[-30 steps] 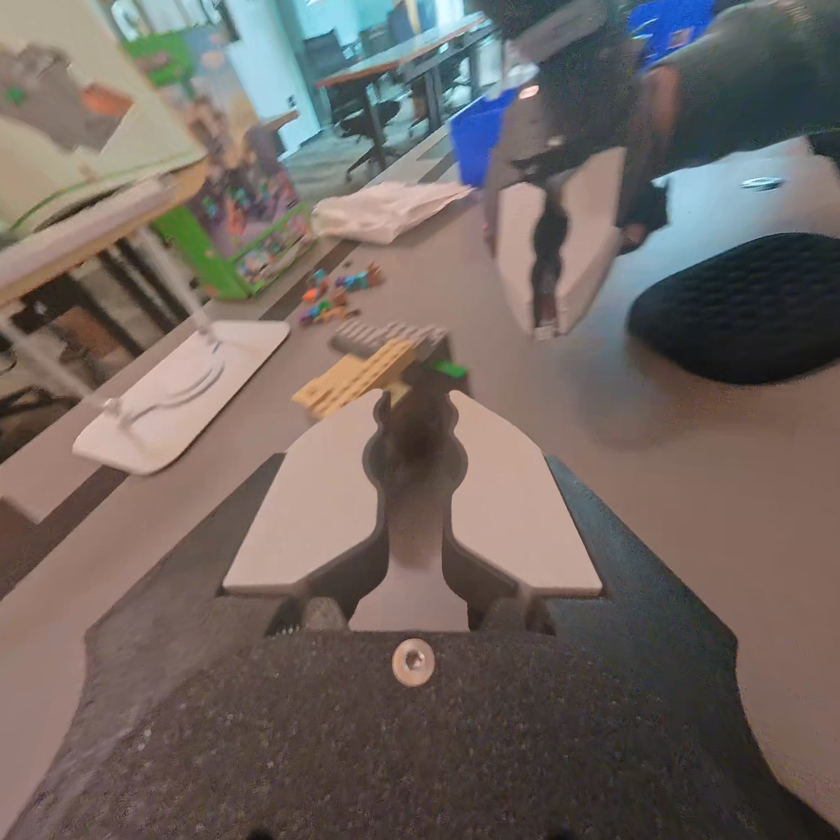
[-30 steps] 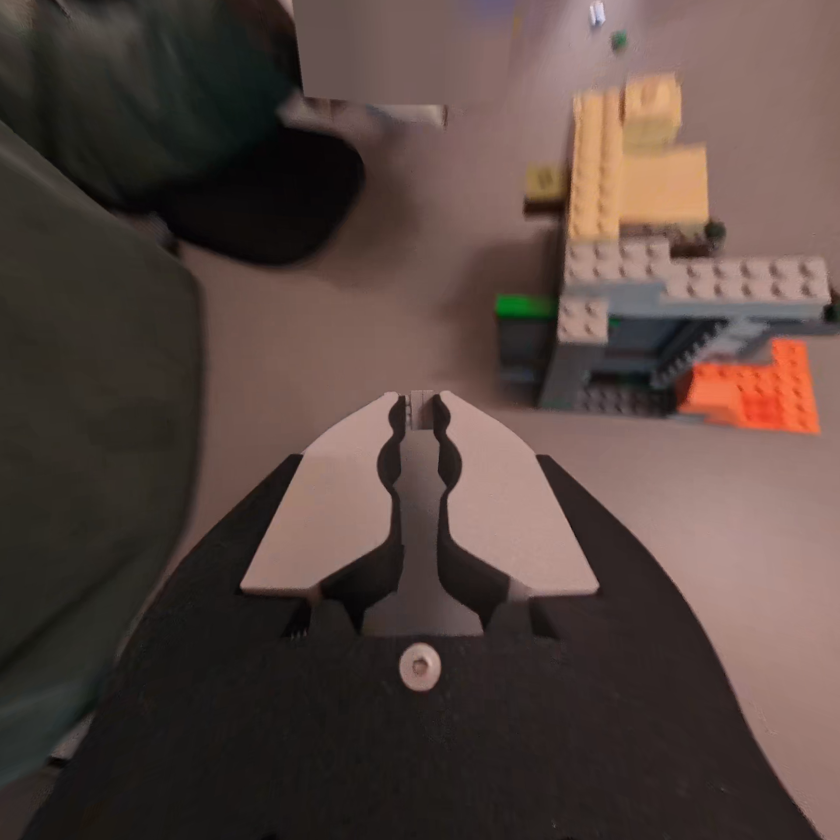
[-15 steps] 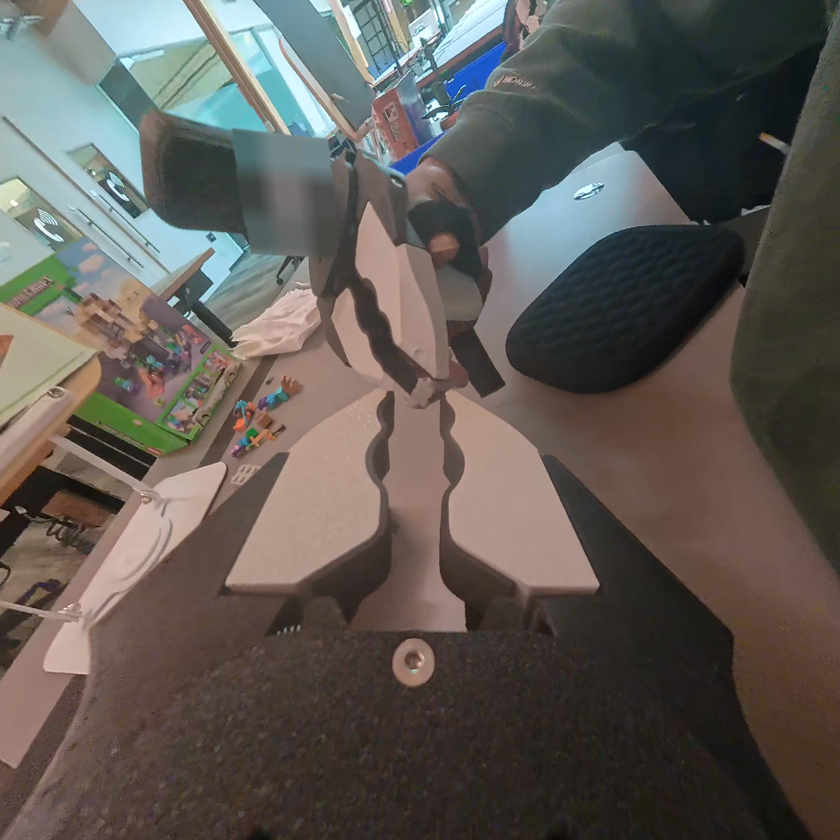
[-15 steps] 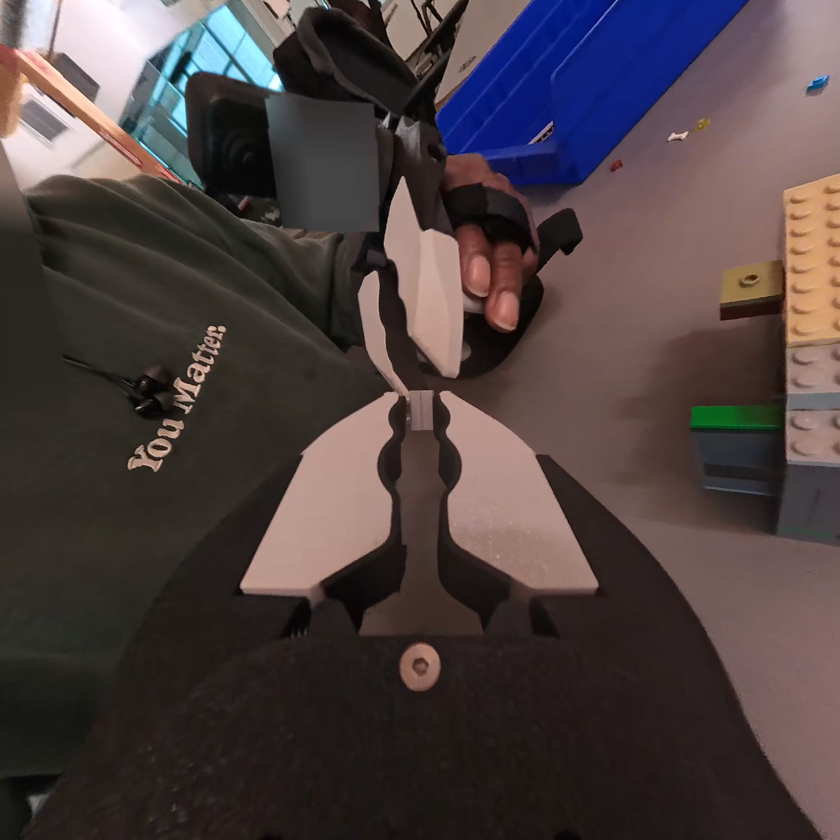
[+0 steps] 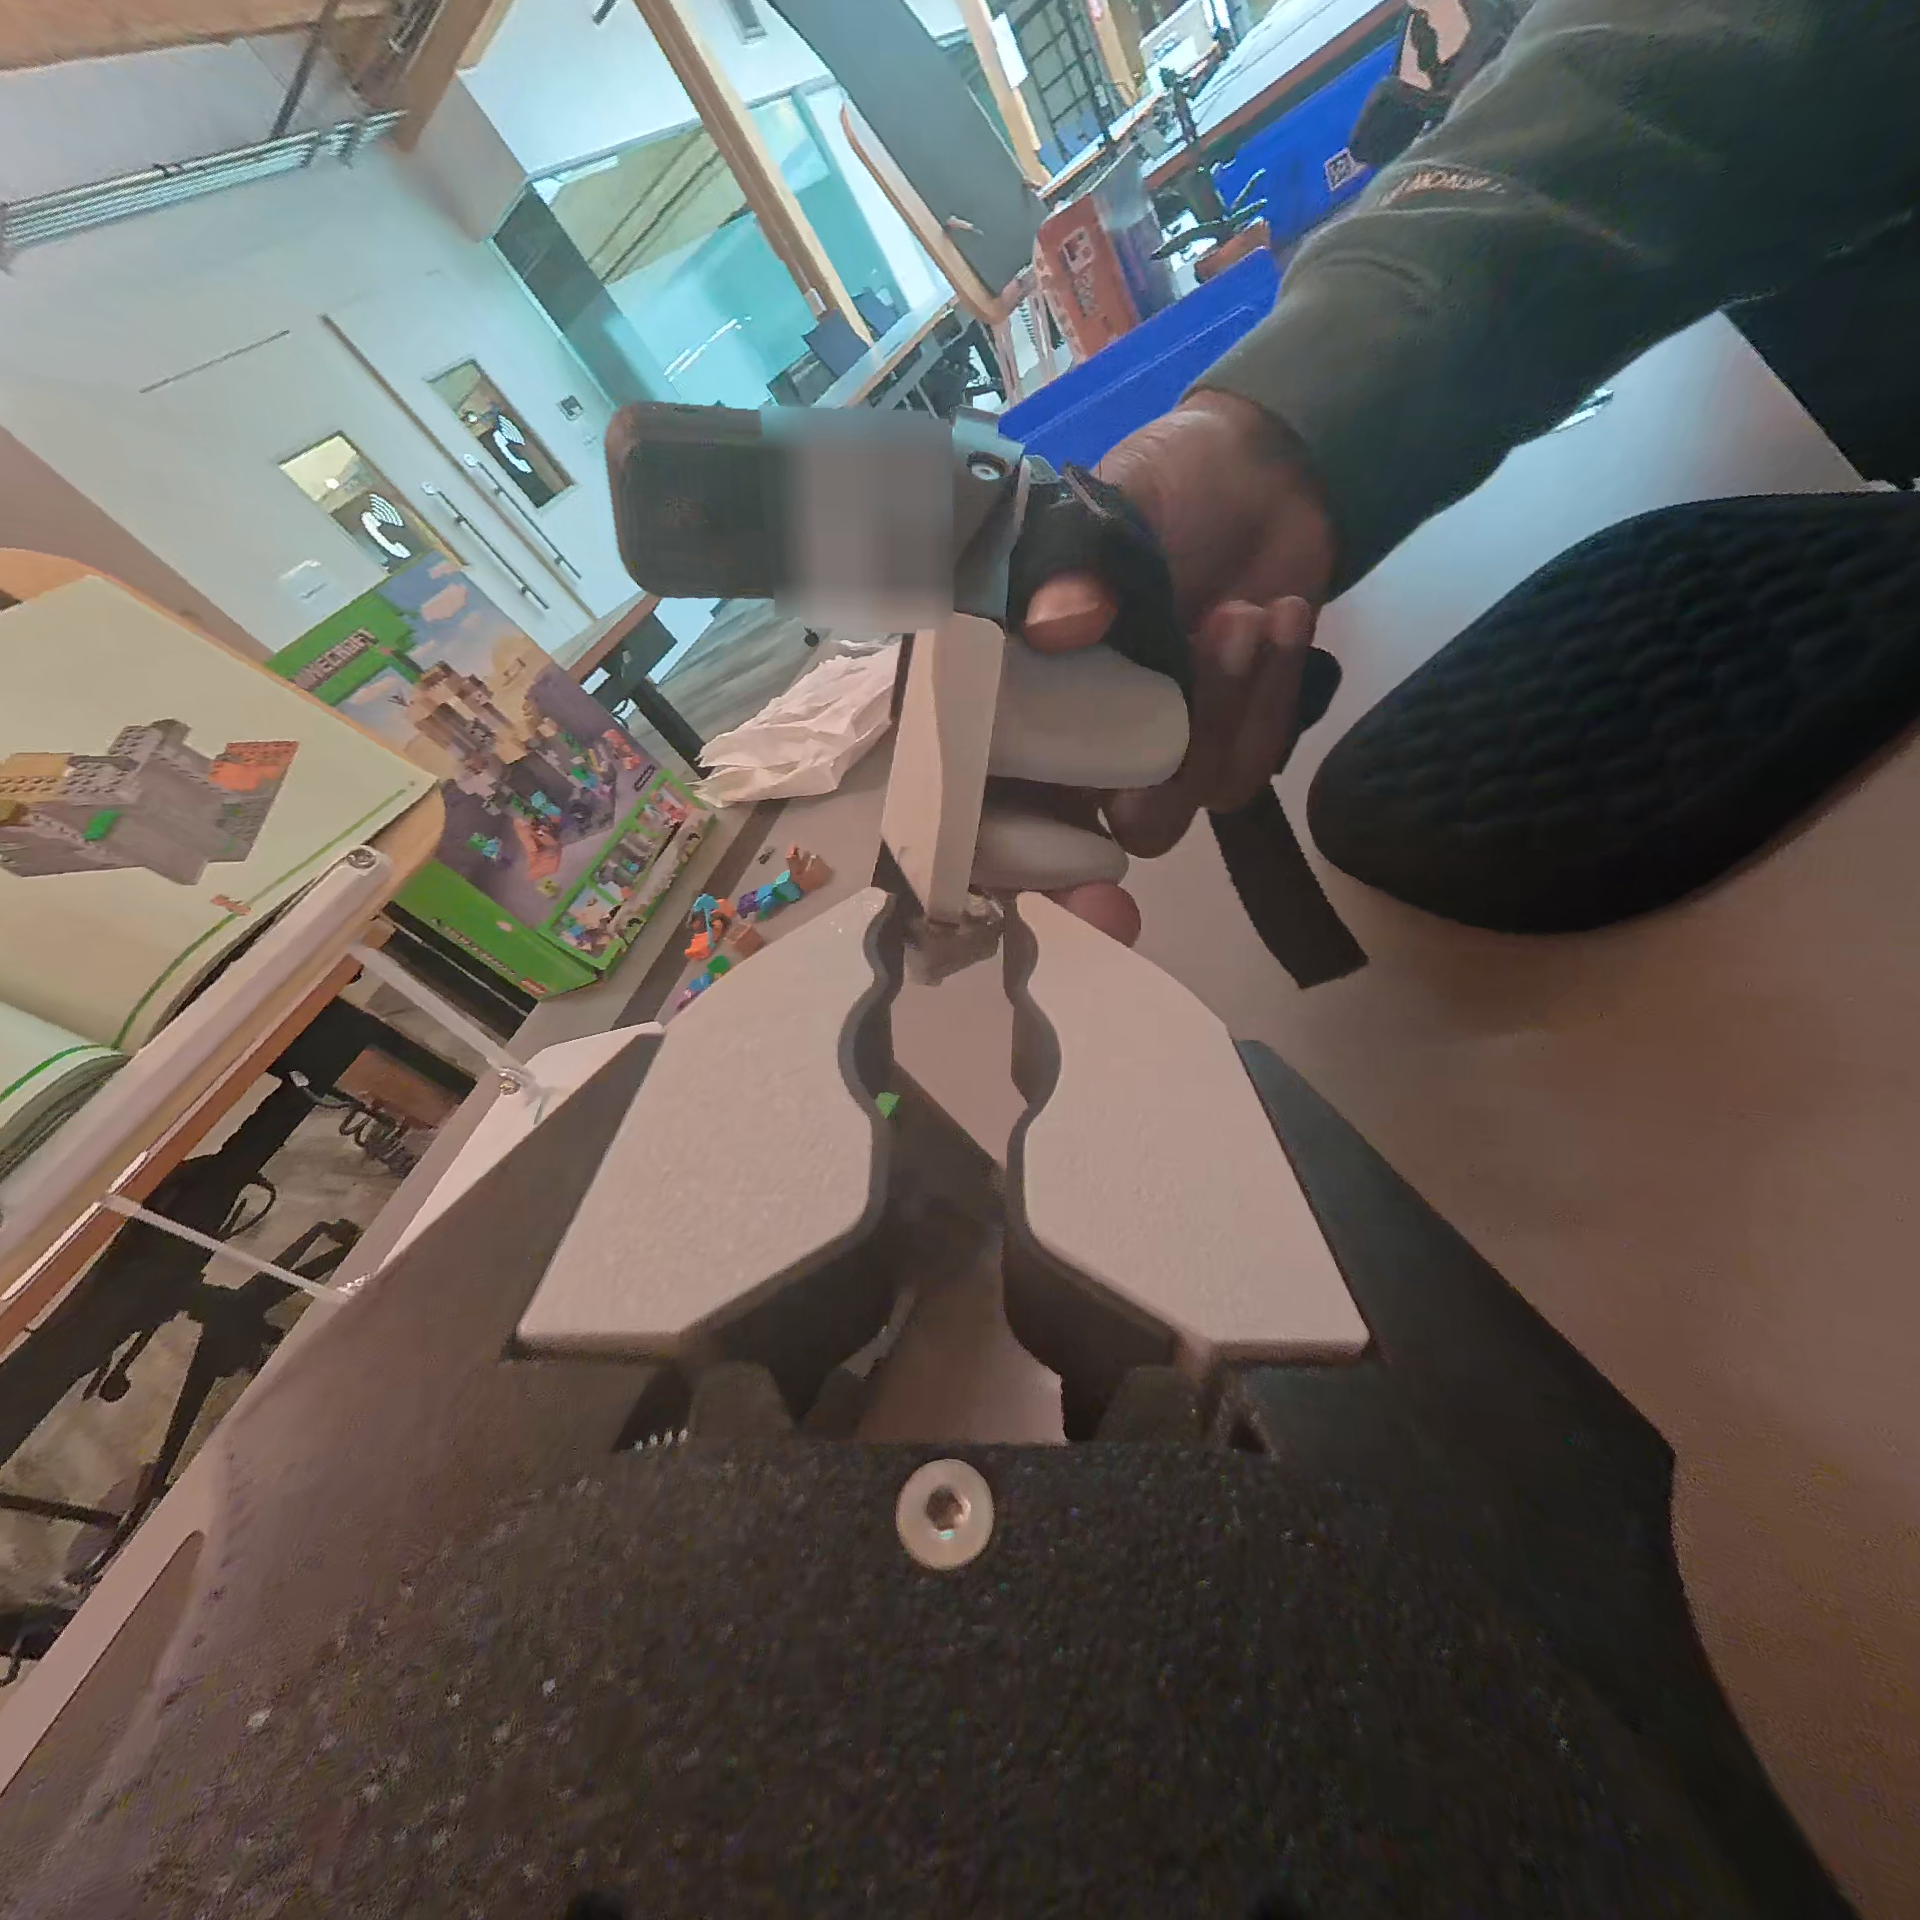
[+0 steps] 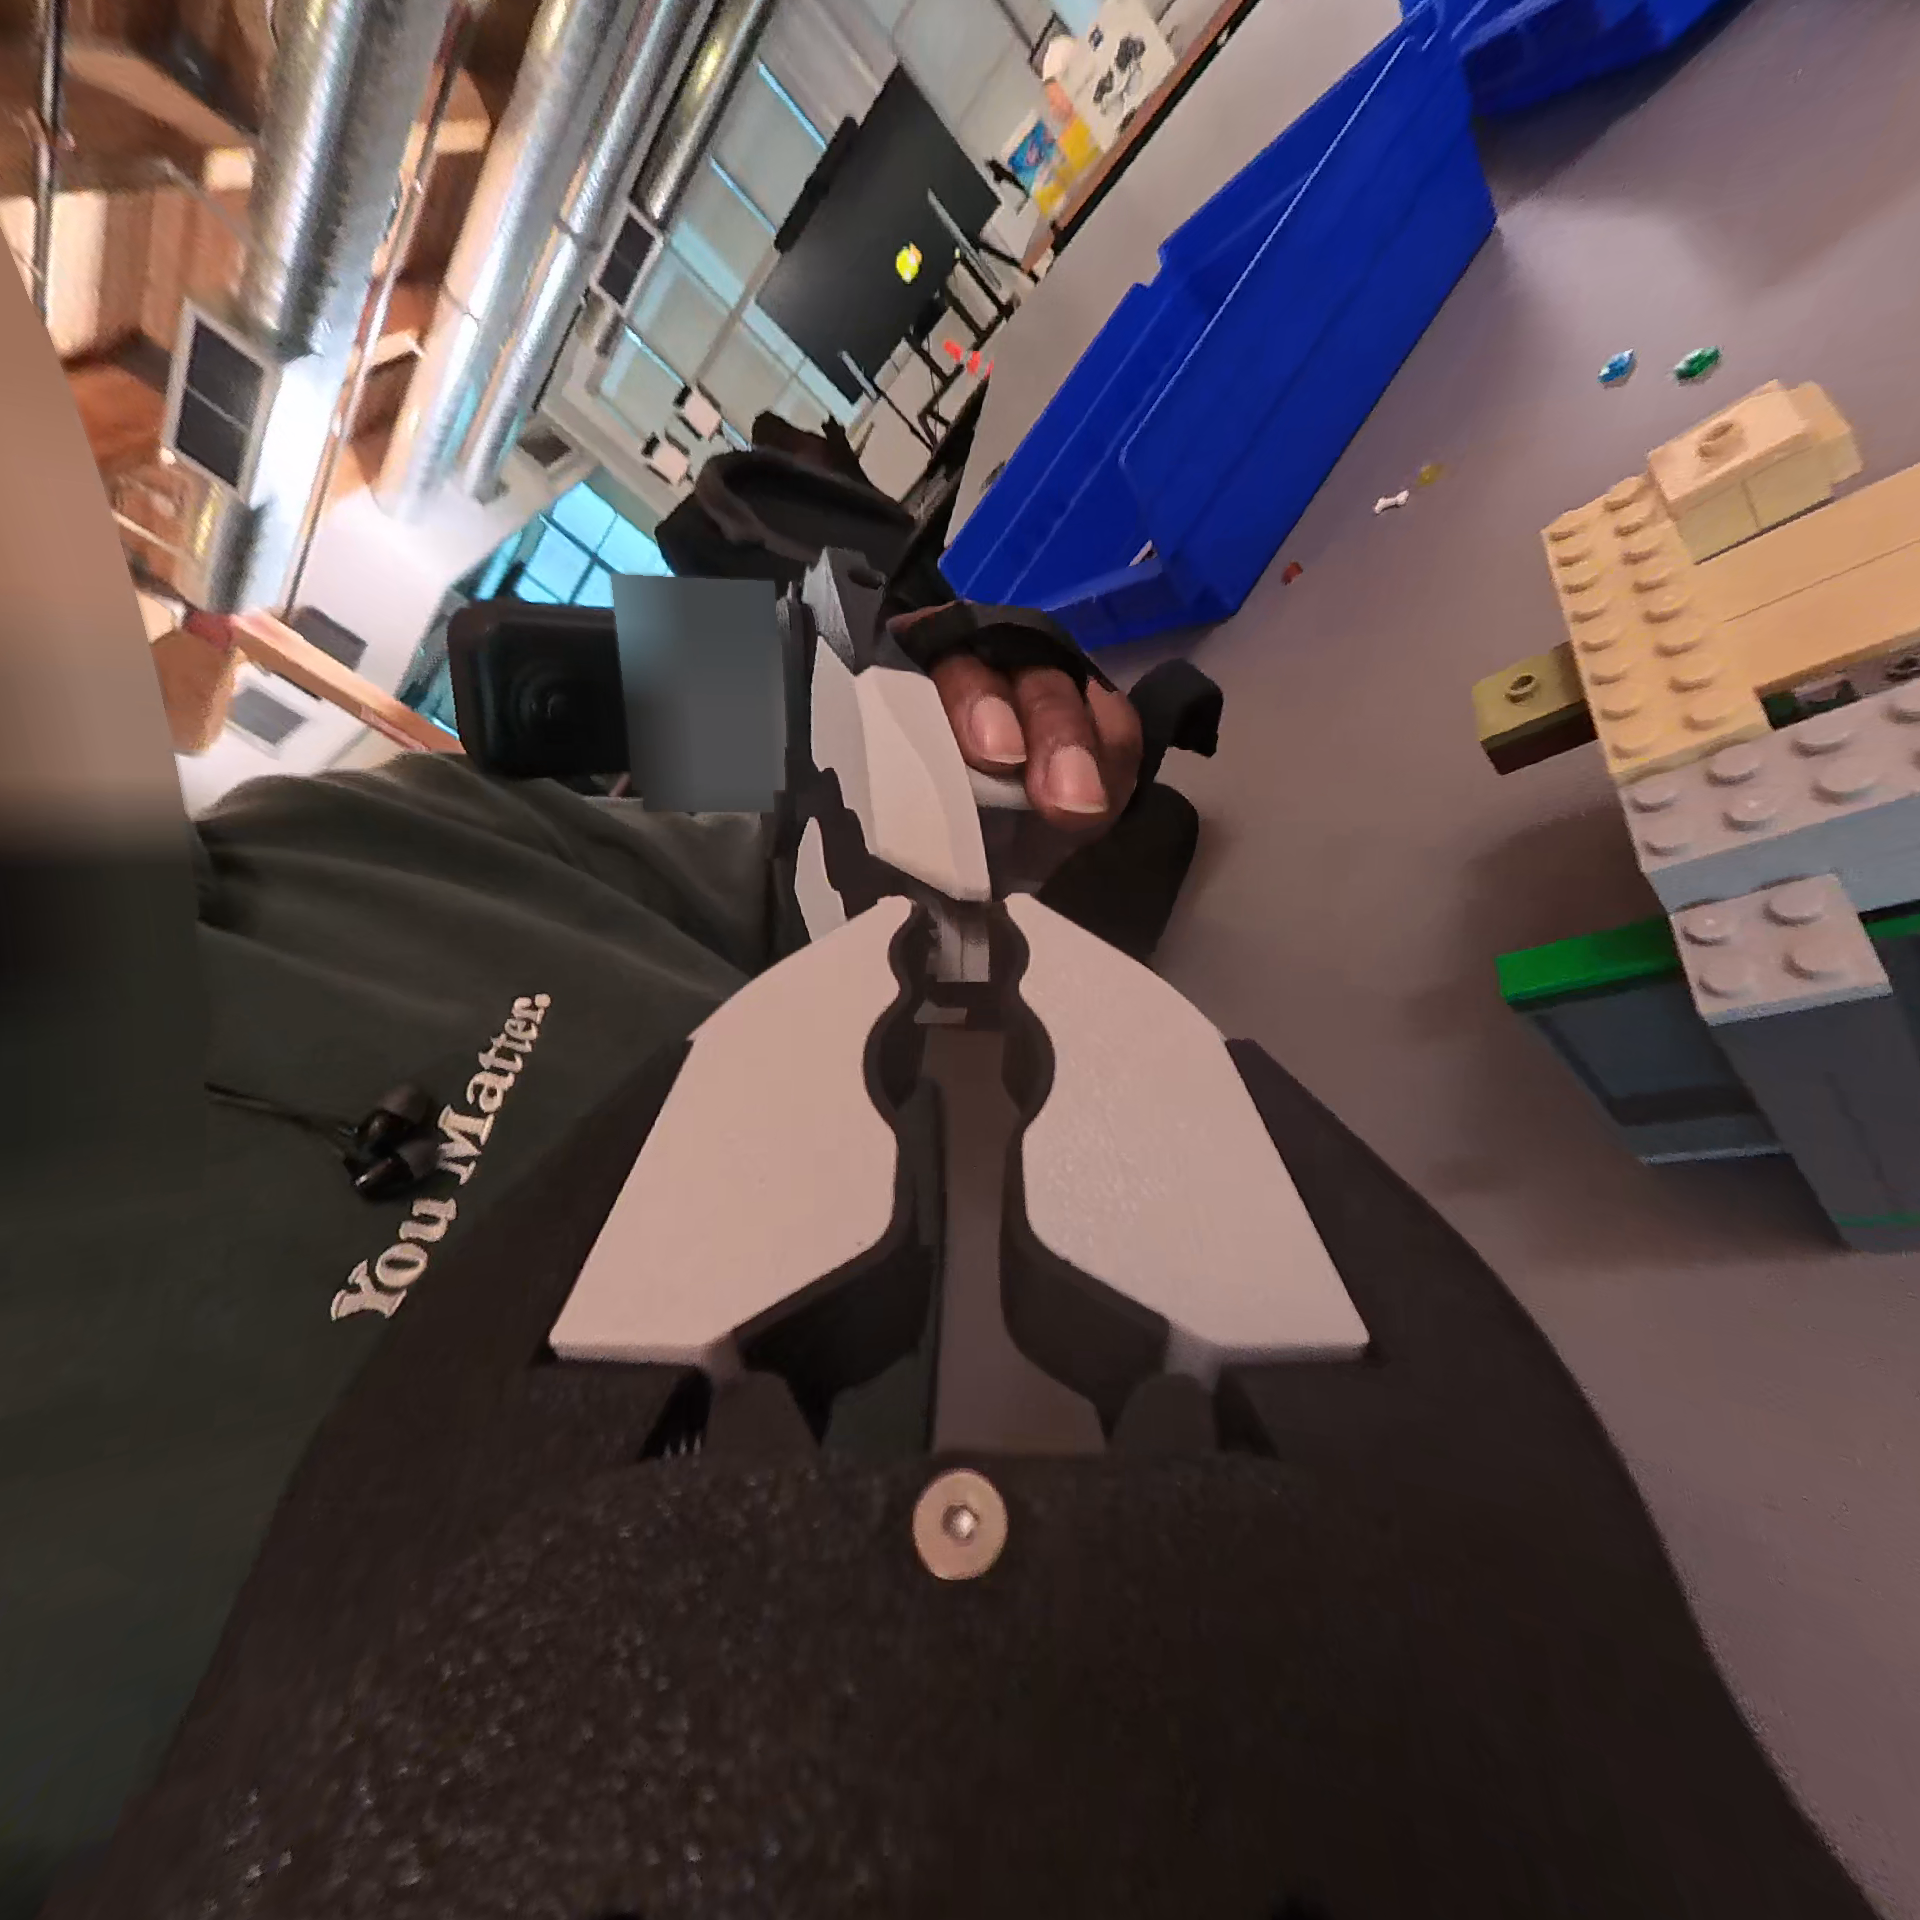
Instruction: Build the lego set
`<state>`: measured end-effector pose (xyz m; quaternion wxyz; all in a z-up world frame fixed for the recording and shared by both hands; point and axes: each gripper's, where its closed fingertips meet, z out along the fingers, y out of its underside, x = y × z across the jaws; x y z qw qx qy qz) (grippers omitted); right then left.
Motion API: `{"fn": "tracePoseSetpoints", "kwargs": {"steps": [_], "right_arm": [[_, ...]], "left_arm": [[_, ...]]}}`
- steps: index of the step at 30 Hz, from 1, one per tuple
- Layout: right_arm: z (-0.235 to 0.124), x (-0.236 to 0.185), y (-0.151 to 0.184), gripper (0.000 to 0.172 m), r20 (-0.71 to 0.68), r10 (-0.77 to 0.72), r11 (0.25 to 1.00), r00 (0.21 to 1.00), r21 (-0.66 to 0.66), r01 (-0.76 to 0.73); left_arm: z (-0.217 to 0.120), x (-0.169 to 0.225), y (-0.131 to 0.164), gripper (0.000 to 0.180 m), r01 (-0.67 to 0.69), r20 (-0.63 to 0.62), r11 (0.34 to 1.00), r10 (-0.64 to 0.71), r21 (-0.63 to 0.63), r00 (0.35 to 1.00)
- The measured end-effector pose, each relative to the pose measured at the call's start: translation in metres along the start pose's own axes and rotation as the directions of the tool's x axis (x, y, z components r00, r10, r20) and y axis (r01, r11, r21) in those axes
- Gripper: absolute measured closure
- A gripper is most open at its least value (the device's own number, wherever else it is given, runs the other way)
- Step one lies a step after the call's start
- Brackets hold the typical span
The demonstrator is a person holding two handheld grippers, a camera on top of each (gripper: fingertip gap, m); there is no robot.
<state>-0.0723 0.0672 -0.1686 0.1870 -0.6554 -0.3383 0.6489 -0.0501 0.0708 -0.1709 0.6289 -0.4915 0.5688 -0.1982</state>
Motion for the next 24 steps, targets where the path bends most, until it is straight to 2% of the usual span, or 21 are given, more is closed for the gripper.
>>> {"fn": "tracePoseSetpoints", "kwargs": {"steps": [9, 13, 18, 21, 24], "right_arm": [[0.002, 0.003, -0.002, 0.16, 0.03, 0.075, 0.996, 0.997, 0.034, -0.076], [0.002, 0.006, -0.002, 0.159, 0.019, 0.055, 0.998, 0.998, 0.031, -0.056], [-0.008, 0.016, -0.012, 0.154, -0.123, -0.065, 0.997, 0.99, 0.042, 0.07], [-0.016, 0.022, -0.012, 0.154, -0.257, -0.17, 0.984, 0.951, 0.001, 0.176], [-0.015, 0.021, -0.01, 0.155, -0.329, -0.206, 0.977, 0.922, -0.018, 0.212]], "left_arm": [[-0.001, -0.002, 0.003, 0.163, -0.018, 0.023, 1.0, 0.018, -0.011, 1.0], [-0.002, -0.004, 0.005, 0.163, -0.018, 0.032, 1.0, 0.019, -0.016, 0.999], [-0.004, -0.013, 0.013, 0.164, 0.004, 0.068, 0.998, 0.0, -0.06, 0.998], [-0.004, -0.016, 0.02, 0.164, 0.013, 0.079, 0.994, -0.005, -0.11, 0.997], [-0.001, -0.014, 0.026, 0.164, 0.015, 0.069, 0.987, -0.005, -0.157, 0.998]]}}
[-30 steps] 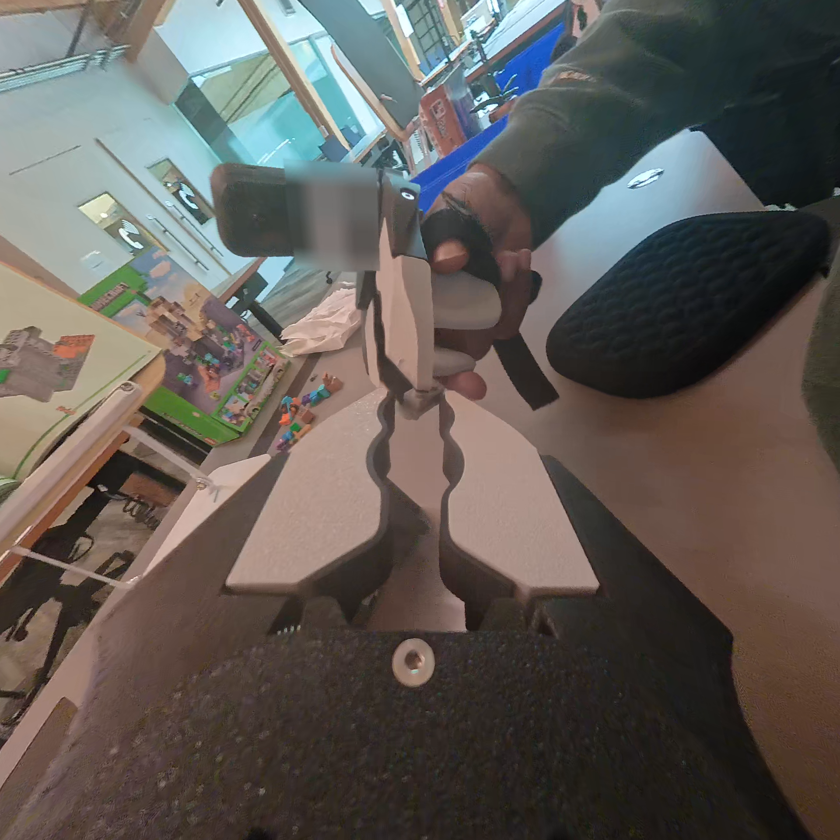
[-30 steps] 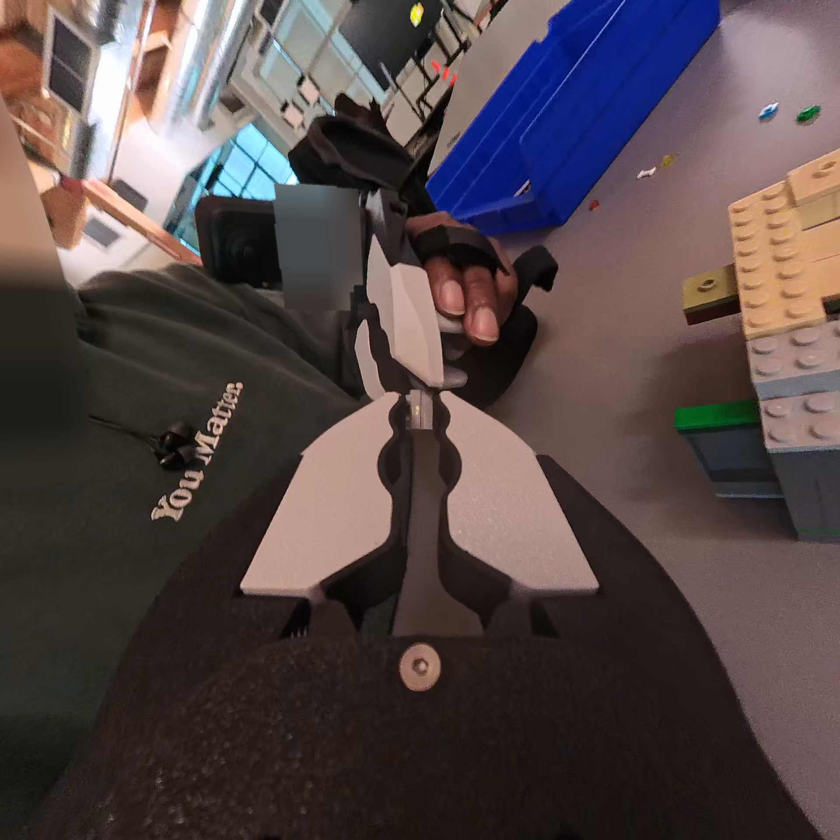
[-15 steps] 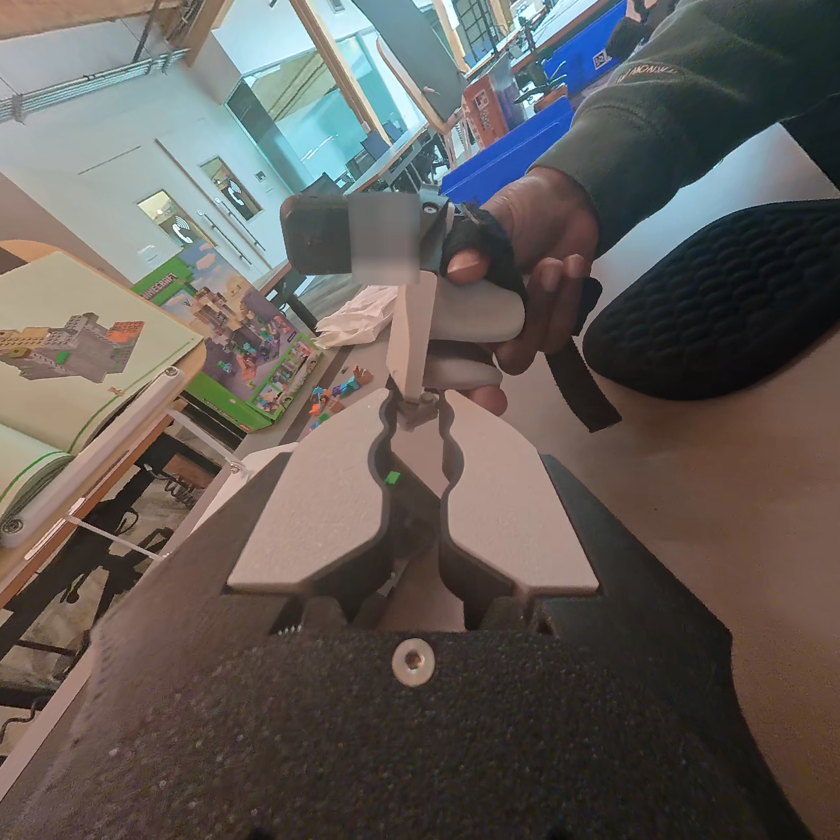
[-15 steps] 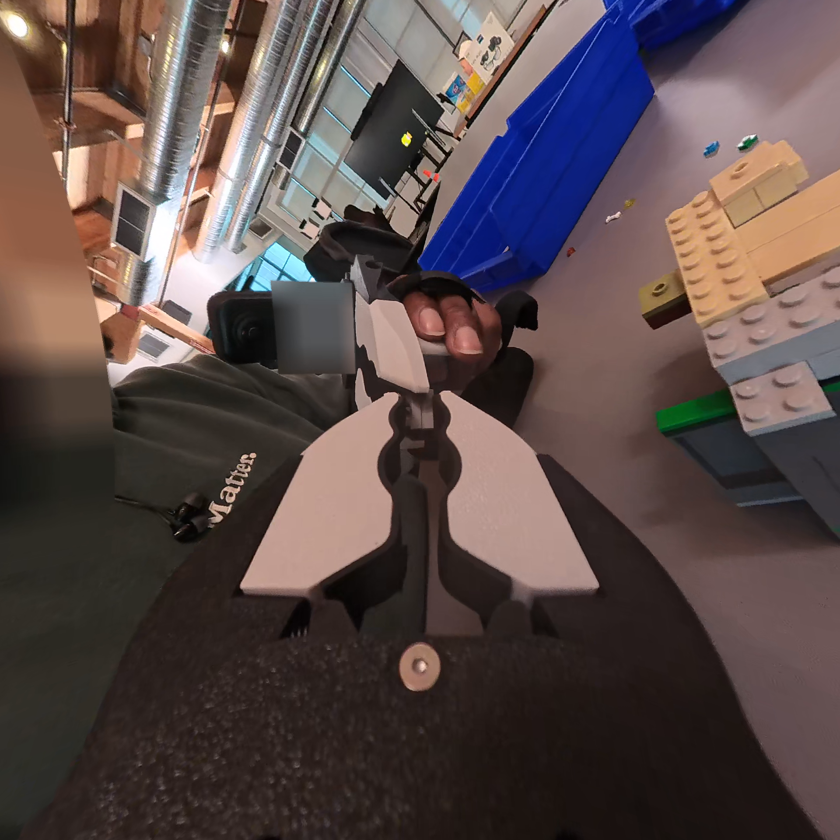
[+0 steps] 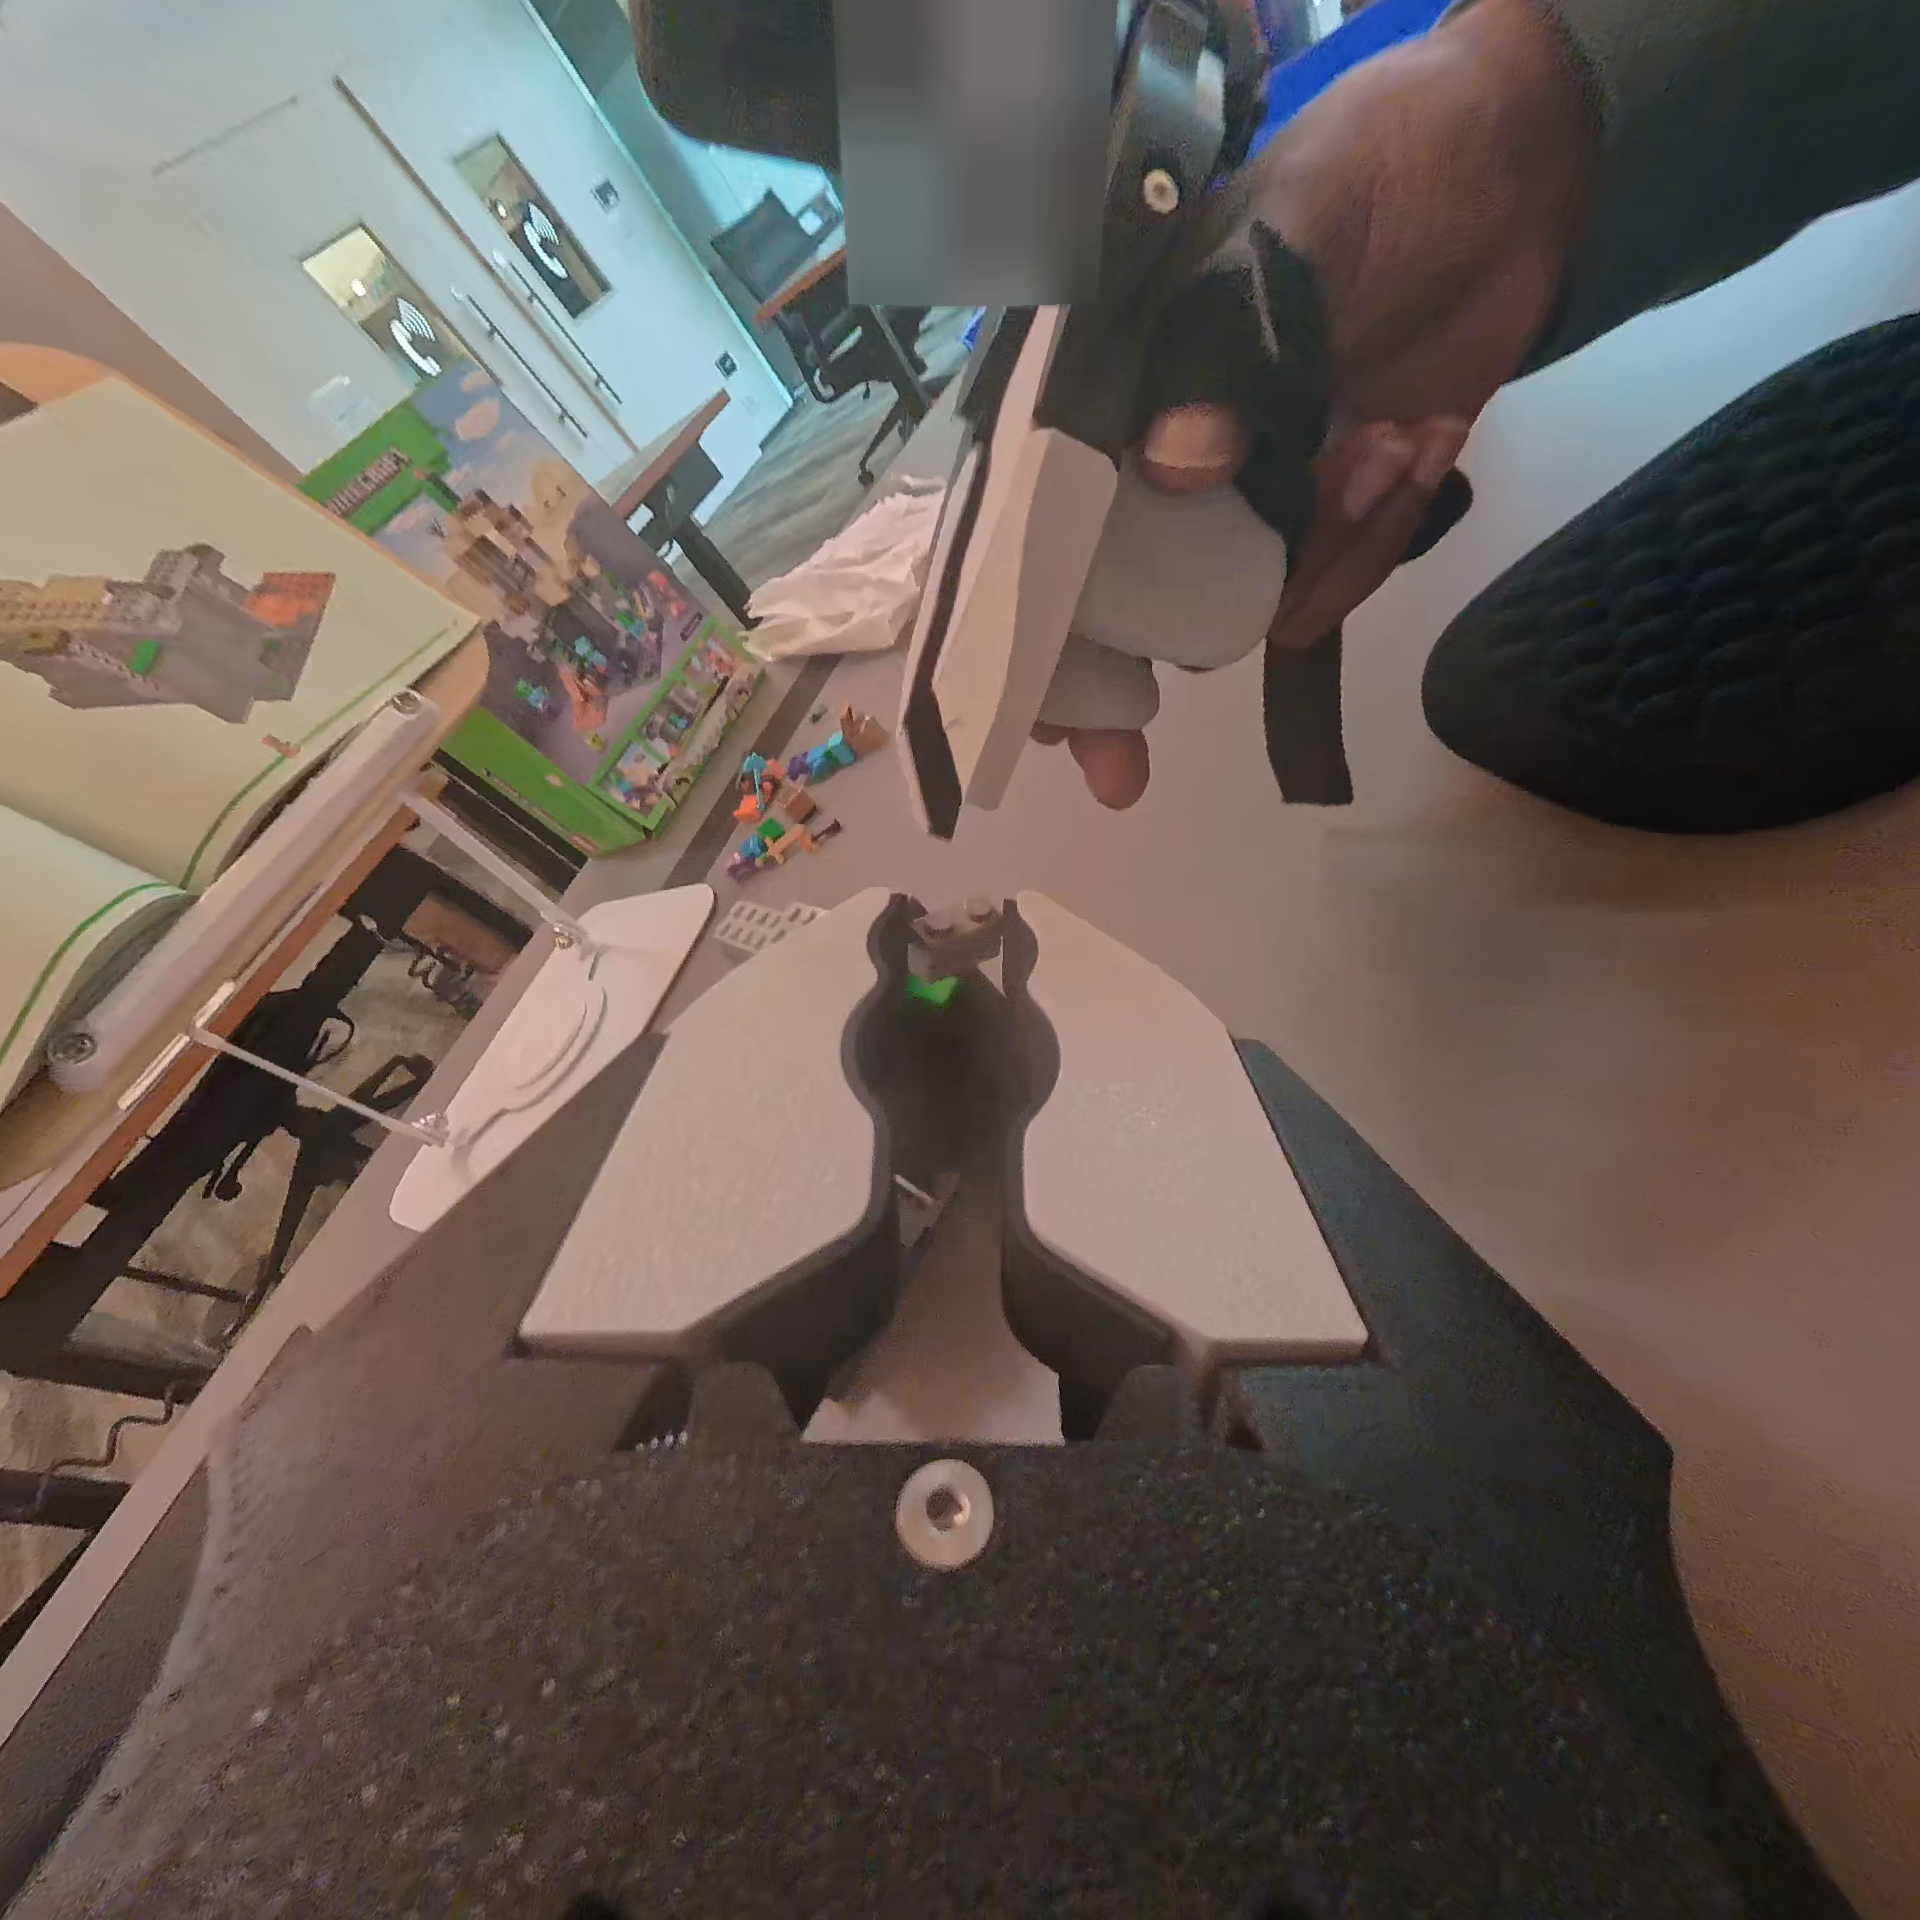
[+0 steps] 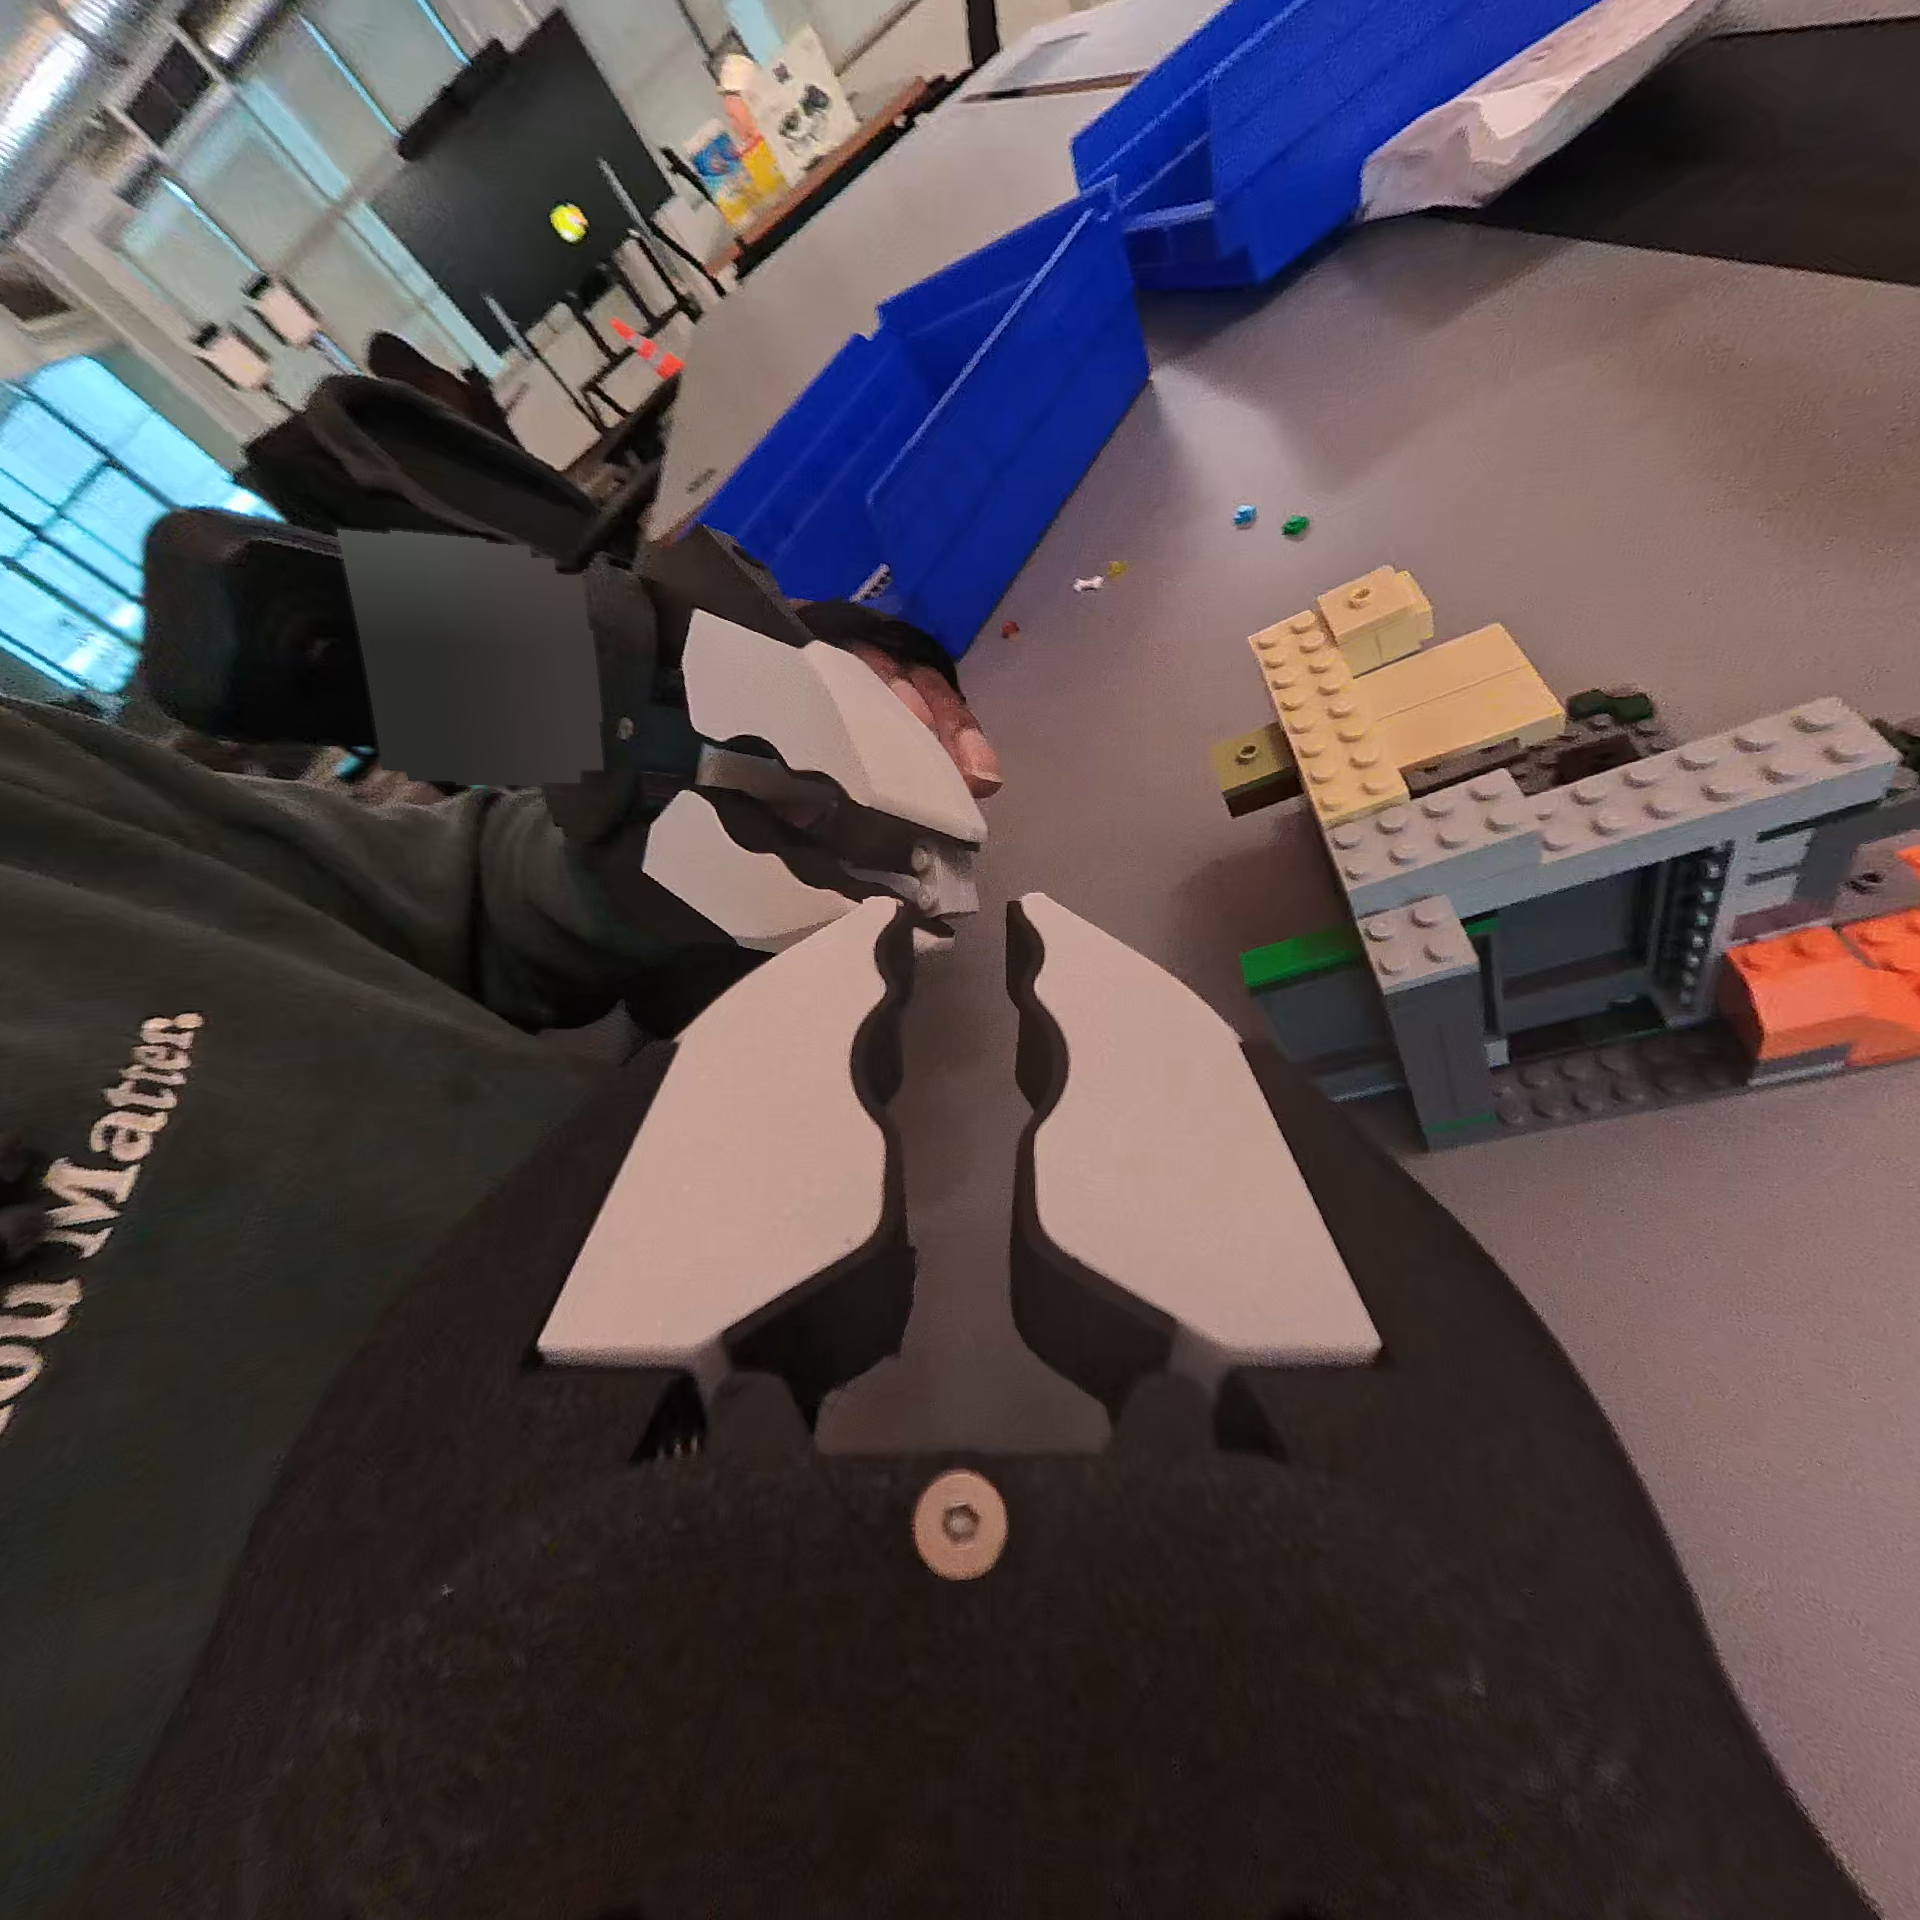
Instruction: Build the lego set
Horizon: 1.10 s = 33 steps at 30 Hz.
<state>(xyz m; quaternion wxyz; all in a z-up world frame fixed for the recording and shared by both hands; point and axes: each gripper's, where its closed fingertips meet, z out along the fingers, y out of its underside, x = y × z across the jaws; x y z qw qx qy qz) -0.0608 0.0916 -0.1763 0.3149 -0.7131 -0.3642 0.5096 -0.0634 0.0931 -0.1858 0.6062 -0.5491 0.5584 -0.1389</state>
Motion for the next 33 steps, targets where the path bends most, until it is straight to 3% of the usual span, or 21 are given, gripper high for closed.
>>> {"fn": "tracePoseSetpoints", "kwargs": {"steps": [6, 13, 23, 28, 33], "right_arm": [[0.014, 0.004, 0.017, 0.154, -0.12, -0.082, 0.991, 0.989, -0.118, 0.067], [0.021, 0.002, 0.027, 0.154, -0.057, 0.009, 0.976, 0.998, -0.216, -0.021], [0.026, 0.009, 0.033, 0.161, -0.123, -0.027, 0.968, 0.992, -0.251, -0.005], [0.018, 0.002, 0.029, 0.163, 0.013, 0.168, 0.956, 0.986, -0.246, -0.16], [0.012, -0.009, 0.018, 0.163, 0.176, 0.375, 0.918, 0.91, -0.205, -0.339]], "left_arm": [[0.006, 0.012, 0.01, 0.164, -0.009, -0.06, 0.994, 0.003, -0.11, 0.998], [0.006, 0.019, 0.018, 0.164, -0.058, -0.097, 0.984, 0.041, -0.171, 0.994], [0.007, 0.021, 0.021, 0.163, -0.092, -0.09, 0.977, 0.075, -0.194, 0.993], [0.005, 0.017, 0.012, 0.161, -0.112, -0.059, 0.986, 0.106, -0.127, 0.993], [0.001, 0.013, 0.005, 0.162, -0.109, -0.028, 0.99, 0.107, -0.084, 0.994]]}}
